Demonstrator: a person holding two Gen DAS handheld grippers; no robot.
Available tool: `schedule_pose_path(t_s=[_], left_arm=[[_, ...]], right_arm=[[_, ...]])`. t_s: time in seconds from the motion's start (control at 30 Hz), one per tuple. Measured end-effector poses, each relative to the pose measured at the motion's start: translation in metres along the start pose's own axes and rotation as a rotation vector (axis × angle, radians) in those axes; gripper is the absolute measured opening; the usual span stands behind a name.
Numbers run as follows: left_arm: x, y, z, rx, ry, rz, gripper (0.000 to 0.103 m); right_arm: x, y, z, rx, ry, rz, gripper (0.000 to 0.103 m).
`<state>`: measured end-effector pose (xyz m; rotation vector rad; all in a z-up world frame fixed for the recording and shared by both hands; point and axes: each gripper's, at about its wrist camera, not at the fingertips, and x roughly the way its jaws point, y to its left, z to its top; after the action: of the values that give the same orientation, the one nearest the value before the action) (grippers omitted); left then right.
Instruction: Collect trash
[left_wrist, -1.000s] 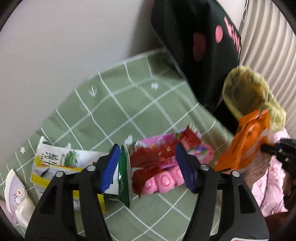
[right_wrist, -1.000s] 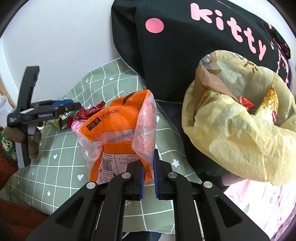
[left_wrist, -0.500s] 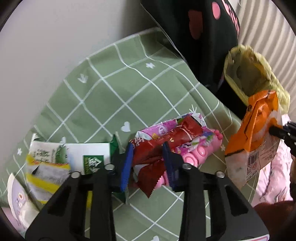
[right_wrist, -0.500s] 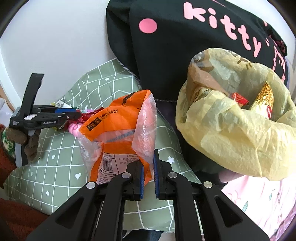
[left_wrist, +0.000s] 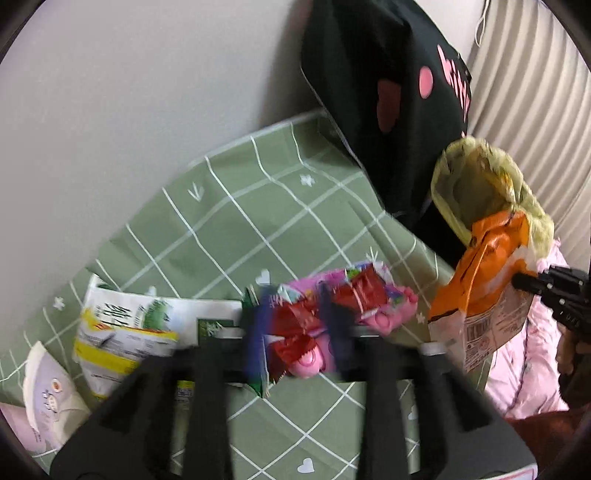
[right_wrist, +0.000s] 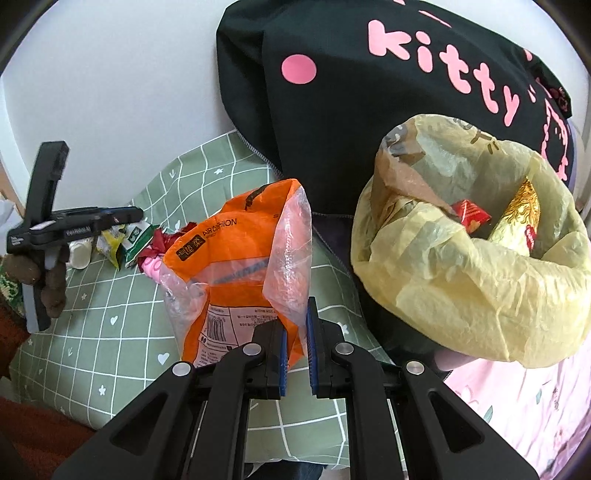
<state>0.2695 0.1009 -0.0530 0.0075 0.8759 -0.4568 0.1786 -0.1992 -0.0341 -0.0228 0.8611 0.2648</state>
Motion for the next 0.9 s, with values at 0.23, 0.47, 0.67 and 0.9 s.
schedule_pose_path(t_s=[0.23, 0.47, 0.67, 0.9], left_arm=[[0.017, -0.034, -0.002, 0.149, 0.019, -0.039, 0.044], [0.050, -0.060, 0.005, 0.268, 0.088, 0.050, 0.044], [0.052, -0.032, 0.018, 0.139, 0.107, 0.044, 0.001], [0.023, -0.009, 0.021, 0.065, 0.031, 0.028, 0.000]], right_arm=[[0.005, 0.000, -0.006, -0.017, 0.028, -0.008, 0.010], [0.008, -0.002, -0.011, 0.004, 0.041, -0.012, 0.010], [0.002, -0.001, -0.007, 0.021, 0.008, -0.010, 0.009], [-0.002, -0.004, -0.010, 0.038, 0.000, -0.012, 0.010]])
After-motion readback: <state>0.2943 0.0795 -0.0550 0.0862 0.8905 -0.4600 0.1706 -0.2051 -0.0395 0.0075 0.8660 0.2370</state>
